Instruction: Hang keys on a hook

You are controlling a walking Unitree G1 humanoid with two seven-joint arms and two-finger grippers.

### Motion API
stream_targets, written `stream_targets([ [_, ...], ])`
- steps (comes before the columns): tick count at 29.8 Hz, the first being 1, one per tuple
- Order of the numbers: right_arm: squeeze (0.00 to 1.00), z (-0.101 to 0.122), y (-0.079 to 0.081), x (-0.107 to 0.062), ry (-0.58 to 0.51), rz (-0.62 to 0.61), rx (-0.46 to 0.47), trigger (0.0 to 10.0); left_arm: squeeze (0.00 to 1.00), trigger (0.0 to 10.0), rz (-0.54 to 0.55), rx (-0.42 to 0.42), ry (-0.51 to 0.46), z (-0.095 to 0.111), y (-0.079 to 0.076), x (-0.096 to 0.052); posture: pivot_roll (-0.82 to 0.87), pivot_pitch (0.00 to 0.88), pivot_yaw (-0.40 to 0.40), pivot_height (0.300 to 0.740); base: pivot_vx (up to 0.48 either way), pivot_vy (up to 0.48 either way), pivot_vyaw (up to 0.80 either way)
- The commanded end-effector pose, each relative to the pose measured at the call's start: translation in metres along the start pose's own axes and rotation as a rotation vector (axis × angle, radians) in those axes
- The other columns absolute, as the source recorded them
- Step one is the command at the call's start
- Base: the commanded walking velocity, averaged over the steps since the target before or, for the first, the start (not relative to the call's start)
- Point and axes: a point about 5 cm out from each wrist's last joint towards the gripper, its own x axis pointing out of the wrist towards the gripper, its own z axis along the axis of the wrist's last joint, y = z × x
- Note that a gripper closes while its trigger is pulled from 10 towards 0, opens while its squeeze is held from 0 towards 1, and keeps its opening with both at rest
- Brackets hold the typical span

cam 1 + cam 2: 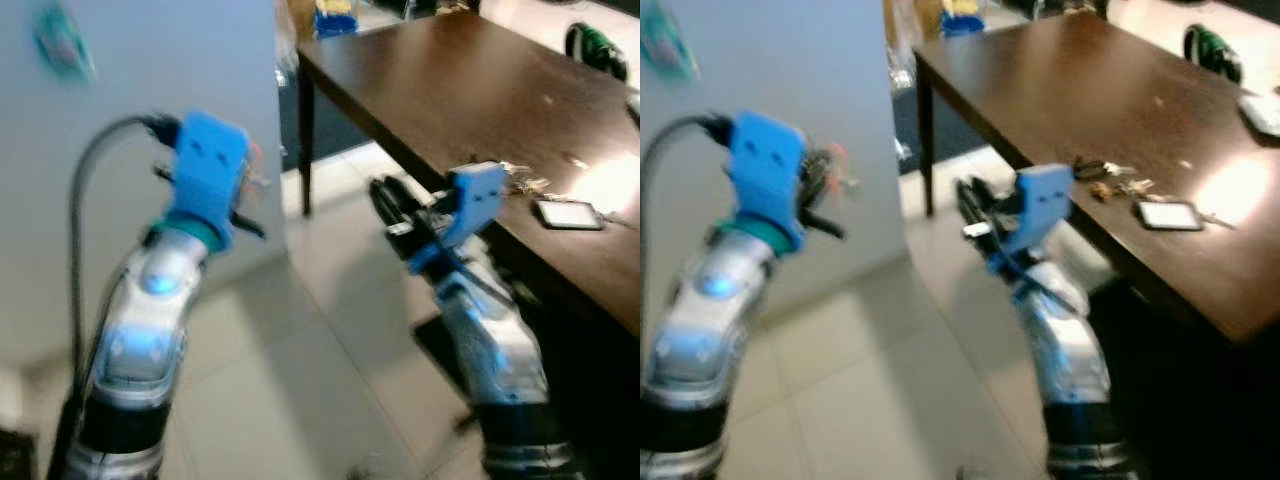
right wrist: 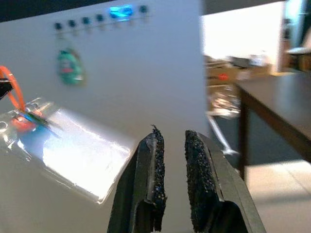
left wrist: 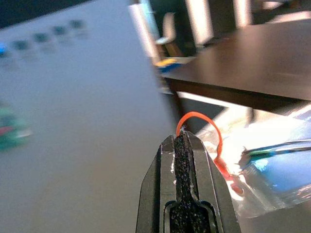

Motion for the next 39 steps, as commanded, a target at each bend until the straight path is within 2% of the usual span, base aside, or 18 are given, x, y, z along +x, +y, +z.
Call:
stream_targets([
  [1, 0.00, -0.004, 0.011, 0.003, 0.009, 0.038, 0.016, 10.0, 0.00, 10.0, 0.035, 0.009, 0.026, -0.006, 0.009, -0.002, 0.11, 0.000, 0.074, 0.740, 0.461, 0.000, 0.80],
  [16, 0.00, -0.005, 0.013, 0.003, 0.007, 0.051, 0.026, 10.0, 0.00, 10.0, 0.014, 0.011, 0.002, -0.003, 0.007, -0.002, 0.11, 0.000, 0.075, 0.740, 0.459, 0.000, 0.74],
  [22, 0.00, -0.003, 0.013, 0.002, -0.014, 0.049, 0.050, 10.0, 0.00, 10.0, -0.057, 0.014, -0.084, 0.013, 0.000, 0.000, 0.11, 0.000, 0.074, 0.740, 0.458, 0.000, 0.00],
  [29, 0.00, -0.007, 0.008, 0.002, 0.005, 0.013, 0.055, 10.0, 0.00, 10.0, -0.157, -0.026, -0.203, 0.036, -0.014, 0.002, 0.11, 0.000, 0.075, 0.740, 0.458, 0.000, -0.06],
  [39, 0.00, -0.008, 0.007, 0.002, 0.011, -0.001, 0.070, 10.0, 0.00, 10.0, -0.198, -0.050, -0.251, 0.046, -0.019, 0.004, 0.11, 0.000, 0.078, 0.740, 0.458, 0.000, -0.69],
])
